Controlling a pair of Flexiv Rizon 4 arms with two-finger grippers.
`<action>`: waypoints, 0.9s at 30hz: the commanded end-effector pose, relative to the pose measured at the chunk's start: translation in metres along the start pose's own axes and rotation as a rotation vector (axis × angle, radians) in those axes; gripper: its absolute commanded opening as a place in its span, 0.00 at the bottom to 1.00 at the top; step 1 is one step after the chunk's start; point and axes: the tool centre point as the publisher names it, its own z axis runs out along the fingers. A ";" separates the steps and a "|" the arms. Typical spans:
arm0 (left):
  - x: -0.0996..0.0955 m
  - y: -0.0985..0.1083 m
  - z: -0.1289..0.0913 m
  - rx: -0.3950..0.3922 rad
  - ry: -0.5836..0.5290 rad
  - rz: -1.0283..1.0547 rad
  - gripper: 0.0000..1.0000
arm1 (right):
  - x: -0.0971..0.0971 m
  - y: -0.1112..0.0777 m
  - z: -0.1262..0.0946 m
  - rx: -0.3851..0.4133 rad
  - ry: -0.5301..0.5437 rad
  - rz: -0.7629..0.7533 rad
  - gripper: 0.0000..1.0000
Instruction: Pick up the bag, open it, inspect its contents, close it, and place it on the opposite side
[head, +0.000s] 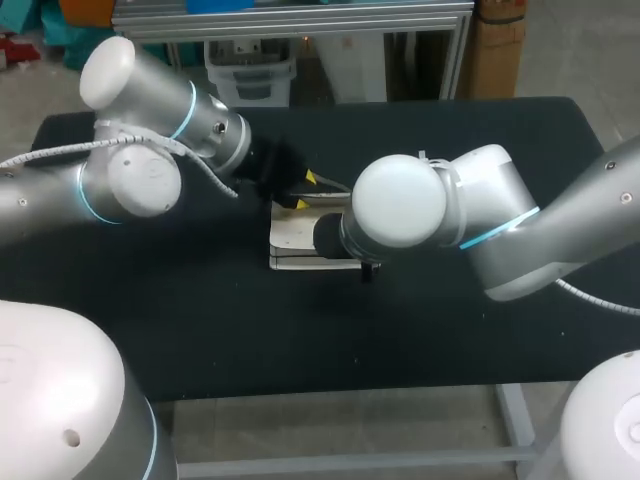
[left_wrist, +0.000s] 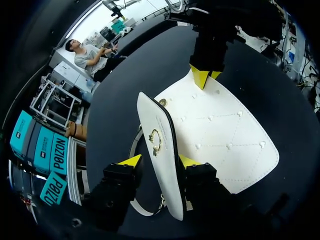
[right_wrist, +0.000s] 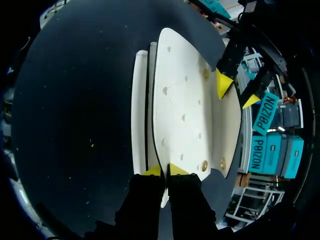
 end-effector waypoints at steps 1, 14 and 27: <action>-0.013 0.003 0.010 -0.022 0.042 -0.019 0.45 | 0.003 -0.001 0.002 -0.001 -0.004 0.001 0.00; -0.025 0.009 0.014 -0.078 0.112 -0.072 0.43 | 0.003 -0.001 0.002 -0.001 -0.004 0.001 0.00; -0.029 0.014 0.020 -0.115 0.166 -0.092 0.39 | 0.003 -0.001 0.002 -0.001 -0.004 0.001 0.00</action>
